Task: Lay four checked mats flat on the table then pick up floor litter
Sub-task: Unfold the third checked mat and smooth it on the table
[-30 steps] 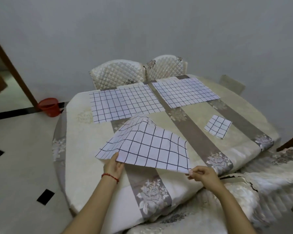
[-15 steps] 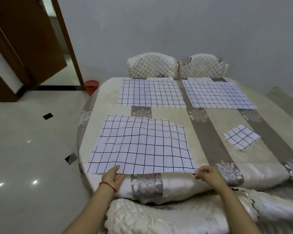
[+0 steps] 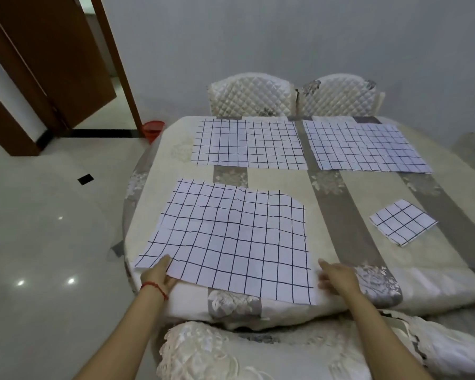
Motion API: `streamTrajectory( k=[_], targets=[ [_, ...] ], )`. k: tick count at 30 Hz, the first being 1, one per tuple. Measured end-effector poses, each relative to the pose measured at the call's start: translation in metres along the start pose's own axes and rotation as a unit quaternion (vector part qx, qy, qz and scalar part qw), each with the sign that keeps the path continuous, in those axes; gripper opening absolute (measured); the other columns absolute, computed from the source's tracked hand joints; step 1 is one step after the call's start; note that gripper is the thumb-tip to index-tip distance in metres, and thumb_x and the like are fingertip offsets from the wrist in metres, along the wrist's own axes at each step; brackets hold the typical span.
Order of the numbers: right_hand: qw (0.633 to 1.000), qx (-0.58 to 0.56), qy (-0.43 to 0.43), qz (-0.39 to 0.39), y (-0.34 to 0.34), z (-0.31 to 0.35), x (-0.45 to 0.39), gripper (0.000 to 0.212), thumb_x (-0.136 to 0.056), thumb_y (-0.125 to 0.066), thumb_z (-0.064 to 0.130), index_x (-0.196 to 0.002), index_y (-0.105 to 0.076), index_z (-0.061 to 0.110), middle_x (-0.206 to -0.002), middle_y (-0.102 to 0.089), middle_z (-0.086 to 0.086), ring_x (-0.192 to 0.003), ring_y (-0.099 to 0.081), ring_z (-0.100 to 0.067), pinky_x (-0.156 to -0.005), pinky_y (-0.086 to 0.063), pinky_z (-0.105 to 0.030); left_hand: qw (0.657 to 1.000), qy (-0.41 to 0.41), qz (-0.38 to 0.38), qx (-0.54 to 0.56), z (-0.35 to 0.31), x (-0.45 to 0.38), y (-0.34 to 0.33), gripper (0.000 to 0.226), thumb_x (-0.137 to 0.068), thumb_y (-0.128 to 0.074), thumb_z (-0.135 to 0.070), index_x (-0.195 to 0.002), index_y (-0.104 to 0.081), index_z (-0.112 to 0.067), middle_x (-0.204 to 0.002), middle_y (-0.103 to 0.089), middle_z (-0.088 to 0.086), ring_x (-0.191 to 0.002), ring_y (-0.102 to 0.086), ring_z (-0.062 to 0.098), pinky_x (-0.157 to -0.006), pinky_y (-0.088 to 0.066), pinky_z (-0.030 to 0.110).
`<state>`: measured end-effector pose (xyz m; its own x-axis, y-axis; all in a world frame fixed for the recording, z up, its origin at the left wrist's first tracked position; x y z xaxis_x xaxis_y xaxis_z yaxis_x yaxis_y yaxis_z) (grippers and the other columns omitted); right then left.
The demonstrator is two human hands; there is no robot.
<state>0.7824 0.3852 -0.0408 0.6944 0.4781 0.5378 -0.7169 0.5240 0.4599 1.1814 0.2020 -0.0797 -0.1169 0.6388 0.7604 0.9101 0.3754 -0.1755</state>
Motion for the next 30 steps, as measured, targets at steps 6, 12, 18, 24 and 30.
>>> streamTrajectory(
  k=[6,12,18,24,30],
  targets=[
    [0.995,0.072,0.053,-0.049,-0.020,0.021,-0.015,0.035,-0.086,-0.061,0.024,-0.112,-0.059,0.001,-0.111,-0.065,-0.017,-0.106,-0.058,-0.034,-0.093,-0.044,-0.038,0.996,-0.021,-0.041,-0.076,-0.006,-0.024,0.008,0.050,-0.083,-0.064,-0.007,-0.129,-0.044,0.000,-0.096,-0.059,0.010,-0.073,-0.056,0.021,-0.065,-0.057,0.035],
    [0.974,0.173,0.057,-0.135,-0.034,0.040,-0.024,0.049,-0.088,-0.058,0.029,-0.128,-0.050,0.003,-0.129,-0.053,-0.022,-0.120,-0.047,-0.038,-0.100,-0.039,-0.044,0.992,-0.021,-0.065,-0.106,0.002,-0.033,0.009,0.051,-0.082,-0.067,-0.011,-0.125,-0.046,0.004,-0.094,-0.056,0.012,-0.062,-0.051,0.019,-0.081,-0.049,0.042],
    [0.978,0.155,0.066,-0.123,-0.049,0.063,-0.051,0.052,-0.087,-0.060,0.027,-0.129,-0.048,-0.001,-0.130,-0.048,-0.027,-0.119,-0.046,-0.041,-0.098,-0.039,-0.045,0.992,-0.034,-0.066,-0.098,0.005,-0.036,0.010,0.048,-0.080,-0.068,-0.007,-0.123,-0.050,0.006,-0.093,-0.060,0.015,-0.067,-0.057,0.023,-0.077,-0.052,0.038],
    [0.985,0.143,0.036,-0.094,-0.064,0.070,-0.067,0.030,-0.084,-0.064,0.025,-0.106,-0.058,0.005,-0.118,-0.061,-0.023,-0.108,-0.057,-0.039,-0.091,-0.043,-0.041,0.987,-0.046,-0.080,-0.133,0.010,-0.034,0.013,0.042,-0.077,-0.071,-0.010,-0.112,-0.052,0.002,-0.077,-0.062,0.017,-0.069,-0.061,0.028,-0.076,-0.054,0.041],
    [0.978,0.163,0.067,-0.115,-0.067,0.071,-0.072,0.039,-0.082,-0.055,0.010,-0.047,-0.036,0.013,-0.060,-0.048,-0.010,-0.067,-0.049,-0.029,-0.066,-0.035,-0.034,0.987,-0.042,-0.078,-0.132,0.010,-0.034,0.013,0.014,-0.078,-0.070,-0.008,-0.085,-0.059,-0.004,-0.075,-0.064,0.013,-0.068,-0.062,0.026,-0.071,-0.054,0.036]
  ],
)
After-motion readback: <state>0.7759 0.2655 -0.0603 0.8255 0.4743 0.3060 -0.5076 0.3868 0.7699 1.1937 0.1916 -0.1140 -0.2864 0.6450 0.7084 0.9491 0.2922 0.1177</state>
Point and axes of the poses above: each hand's wrist, its own x-axis away from the middle knuckle, its own y-axis out of the back of the hand, z = x × y, the point moved 6 cm from there along -x, towards the middle knuckle
